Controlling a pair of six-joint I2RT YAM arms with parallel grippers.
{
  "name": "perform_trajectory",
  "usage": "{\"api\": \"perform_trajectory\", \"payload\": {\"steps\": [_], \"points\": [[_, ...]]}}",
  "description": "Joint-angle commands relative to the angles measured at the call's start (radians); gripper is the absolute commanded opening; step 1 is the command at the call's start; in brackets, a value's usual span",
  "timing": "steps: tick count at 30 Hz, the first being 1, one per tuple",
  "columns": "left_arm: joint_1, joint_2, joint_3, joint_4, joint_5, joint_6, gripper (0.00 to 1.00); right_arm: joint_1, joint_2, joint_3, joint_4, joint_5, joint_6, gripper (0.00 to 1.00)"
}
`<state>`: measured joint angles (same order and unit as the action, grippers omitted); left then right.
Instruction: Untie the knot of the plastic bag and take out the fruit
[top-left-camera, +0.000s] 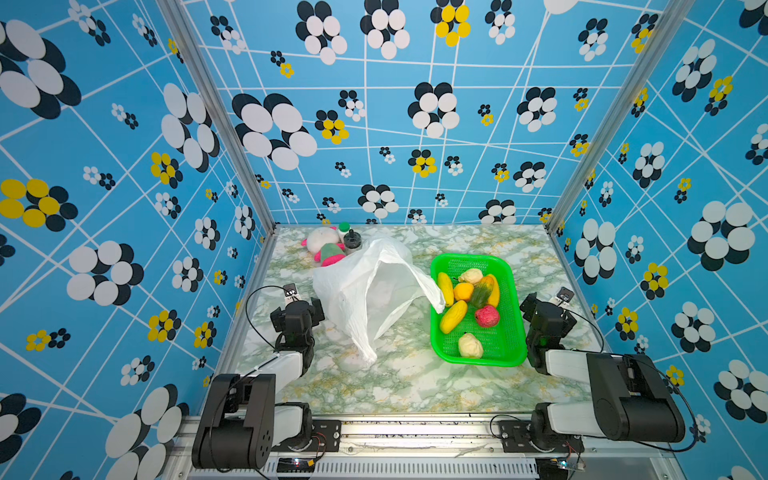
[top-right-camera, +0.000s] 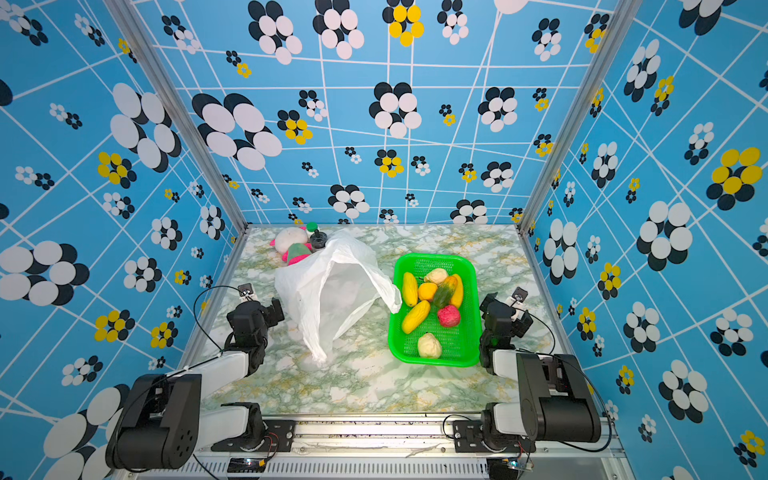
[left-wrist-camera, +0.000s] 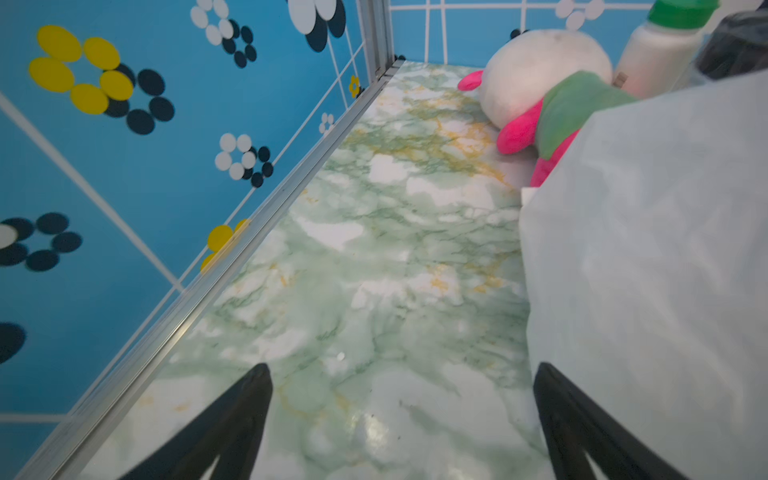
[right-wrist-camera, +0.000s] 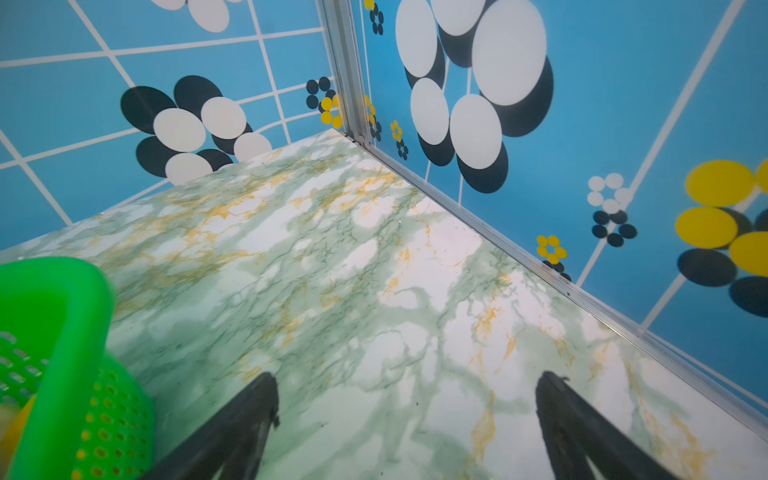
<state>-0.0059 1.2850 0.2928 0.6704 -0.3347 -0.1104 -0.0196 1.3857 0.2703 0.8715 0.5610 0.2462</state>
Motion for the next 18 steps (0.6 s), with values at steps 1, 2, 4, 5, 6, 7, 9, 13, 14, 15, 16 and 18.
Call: {"api": "perform_trajectory", "payload": {"steps": [1, 2, 4, 5, 6, 7, 9, 13, 14, 15, 16, 18], "points": [[0.003, 0.035, 0.002, 0.174, 0.134, 0.008, 0.99, 0.015, 0.02, 0.027, 0.031, -0.09, -0.059, 0.99], [0.003, 0.051, -0.008, 0.214, 0.151, 0.017, 0.99, 0.016, 0.022, 0.023, 0.045, -0.099, -0.064, 0.99], [0.004, 0.133, -0.059, 0.39, 0.174, 0.03, 0.99, 0.016, 0.018, 0.024, 0.036, -0.106, -0.064, 0.99], [0.005, 0.18, -0.066, 0.457, 0.181, 0.028, 0.99, 0.016, 0.023, 0.029, 0.031, -0.126, -0.072, 0.99], [0.004, 0.254, -0.062, 0.512, 0.192, 0.03, 0.99, 0.017, 0.036, 0.04, 0.029, -0.165, -0.091, 0.99], [0.006, 0.301, -0.05, 0.568, 0.201, 0.046, 0.99, 0.02, 0.053, 0.05, 0.032, -0.219, -0.116, 0.99], [0.006, 0.236, -0.001, 0.379, 0.219, 0.034, 0.99, 0.025, 0.154, 0.036, 0.174, -0.259, -0.147, 0.99], [0.004, 0.254, 0.023, 0.356, 0.24, 0.049, 0.99, 0.035, 0.117, 0.024, 0.133, -0.207, -0.128, 0.99], [0.004, 0.258, 0.029, 0.349, 0.244, 0.052, 0.99, 0.039, 0.147, 0.022, 0.185, -0.208, -0.144, 0.99], [0.004, 0.263, 0.032, 0.356, 0.246, 0.056, 0.99, 0.045, 0.175, 0.023, 0.23, -0.203, -0.156, 0.99], [0.004, 0.259, 0.031, 0.348, 0.25, 0.054, 0.99, 0.047, 0.169, 0.027, 0.206, -0.203, -0.158, 0.99], [0.004, 0.259, 0.032, 0.347, 0.25, 0.054, 0.99, 0.047, 0.137, 0.052, 0.108, -0.202, -0.15, 0.99]]}}
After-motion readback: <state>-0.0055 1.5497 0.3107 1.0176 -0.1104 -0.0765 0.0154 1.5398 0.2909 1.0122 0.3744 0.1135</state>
